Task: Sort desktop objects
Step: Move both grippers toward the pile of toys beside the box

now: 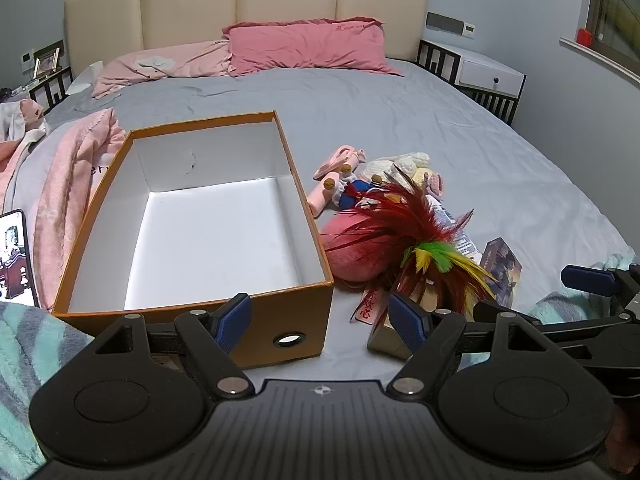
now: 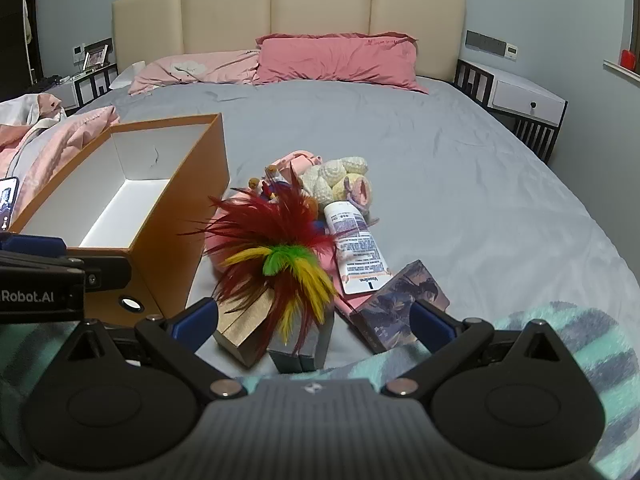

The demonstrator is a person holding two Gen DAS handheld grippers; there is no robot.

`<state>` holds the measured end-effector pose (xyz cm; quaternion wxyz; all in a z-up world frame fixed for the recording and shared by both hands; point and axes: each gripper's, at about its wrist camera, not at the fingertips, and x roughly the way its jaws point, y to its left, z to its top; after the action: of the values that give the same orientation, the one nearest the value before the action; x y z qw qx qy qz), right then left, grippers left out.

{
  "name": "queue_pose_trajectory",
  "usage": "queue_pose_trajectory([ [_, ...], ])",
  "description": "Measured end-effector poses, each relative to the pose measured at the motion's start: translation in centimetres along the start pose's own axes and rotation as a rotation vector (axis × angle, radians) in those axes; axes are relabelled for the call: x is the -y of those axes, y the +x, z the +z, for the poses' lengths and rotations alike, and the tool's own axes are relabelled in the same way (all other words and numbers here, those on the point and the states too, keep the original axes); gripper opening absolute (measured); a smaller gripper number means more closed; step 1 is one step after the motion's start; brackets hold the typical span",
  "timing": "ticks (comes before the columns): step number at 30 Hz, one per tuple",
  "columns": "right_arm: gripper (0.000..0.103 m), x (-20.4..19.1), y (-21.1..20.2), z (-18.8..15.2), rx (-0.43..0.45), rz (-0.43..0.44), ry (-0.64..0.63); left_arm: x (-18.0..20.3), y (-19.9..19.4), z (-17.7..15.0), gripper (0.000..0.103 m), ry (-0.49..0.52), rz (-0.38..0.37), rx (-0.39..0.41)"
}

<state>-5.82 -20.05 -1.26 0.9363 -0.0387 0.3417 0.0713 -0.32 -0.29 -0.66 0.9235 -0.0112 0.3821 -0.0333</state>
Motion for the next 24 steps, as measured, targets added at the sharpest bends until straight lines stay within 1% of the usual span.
queue_pose_trajectory([
  [14,0.102,0.2,0.2,-0.1,-0.019,-0.011,0.008,0.1,0.1,0.2,0.089,0.004,-0.017,-0.009],
  [19,0.101,0.5,0.3,0.2,-0.024,-0.006,0.018,0.5,0.1,0.5,0.089,0.026,-0.038,-0.01],
  [21,0.099,0.9,0.4,0.6,-0.029,-0.003,0.019,0.6,0.1,0.8,0.089,0.041,-0.052,-0.008],
  [23,0.093,1.2,0.5,1.0,-0.023,-0.009,0.016,0.8,0.2,1.2,0.088,0.054,-0.067,-0.006],
  [24,0.089,1.4,0.5,1.2,-0.021,-0.014,0.011,0.9,0.2,1.5,0.083,0.06,-0.073,-0.004],
])
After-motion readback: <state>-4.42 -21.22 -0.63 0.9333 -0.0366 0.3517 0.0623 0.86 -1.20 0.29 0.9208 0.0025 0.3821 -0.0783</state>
